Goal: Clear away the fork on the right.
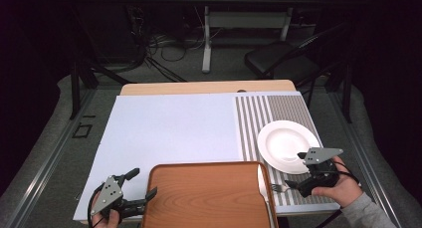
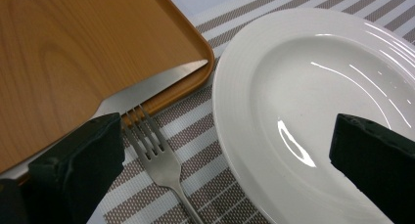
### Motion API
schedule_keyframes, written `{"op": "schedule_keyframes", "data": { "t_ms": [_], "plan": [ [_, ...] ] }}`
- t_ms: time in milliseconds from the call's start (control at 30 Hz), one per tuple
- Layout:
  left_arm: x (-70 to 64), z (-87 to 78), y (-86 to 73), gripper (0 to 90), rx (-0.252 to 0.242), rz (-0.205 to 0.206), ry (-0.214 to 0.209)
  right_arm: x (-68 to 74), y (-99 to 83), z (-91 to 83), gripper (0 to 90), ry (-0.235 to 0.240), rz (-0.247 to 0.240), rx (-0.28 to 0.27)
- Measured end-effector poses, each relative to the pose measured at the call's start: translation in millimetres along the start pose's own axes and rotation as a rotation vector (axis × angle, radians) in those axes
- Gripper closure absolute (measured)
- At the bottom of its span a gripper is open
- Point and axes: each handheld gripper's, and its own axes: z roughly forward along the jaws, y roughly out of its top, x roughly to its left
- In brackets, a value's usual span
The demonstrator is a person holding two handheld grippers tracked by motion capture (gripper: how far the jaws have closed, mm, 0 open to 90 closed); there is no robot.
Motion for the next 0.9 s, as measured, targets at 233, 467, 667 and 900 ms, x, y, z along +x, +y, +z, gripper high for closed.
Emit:
{"op": "schedule_keyframes", "data": {
  "t_ms": [233, 467, 667, 900],
  "plan": [
    [-0.3, -0.5, -0.1, 15.9, 0.001, 0.002, 0.000, 1.1, 1.2, 4.6, 1.3, -0.012, -0.102, 0.117],
    [-0.5, -0.1, 0.0, 15.9, 0.003, 0.002, -0.002, -0.1, 2.1, 1.9, 16.0, -0.019, -0.219, 0.178],
    [-0.7, 0.4, -0.1, 15.9, 0.003, 0.002, 0.000, 0.2, 4.8, 0.3, 30.2, -0.012, -0.274, 0.229],
    [-0.4, 0.5, -0.3, 15.9, 0.002, 0.000, -0.002, -0.7, 4.5, 1.3, 35.3, -0.024, -0.264, 0.262]
  ]
}}
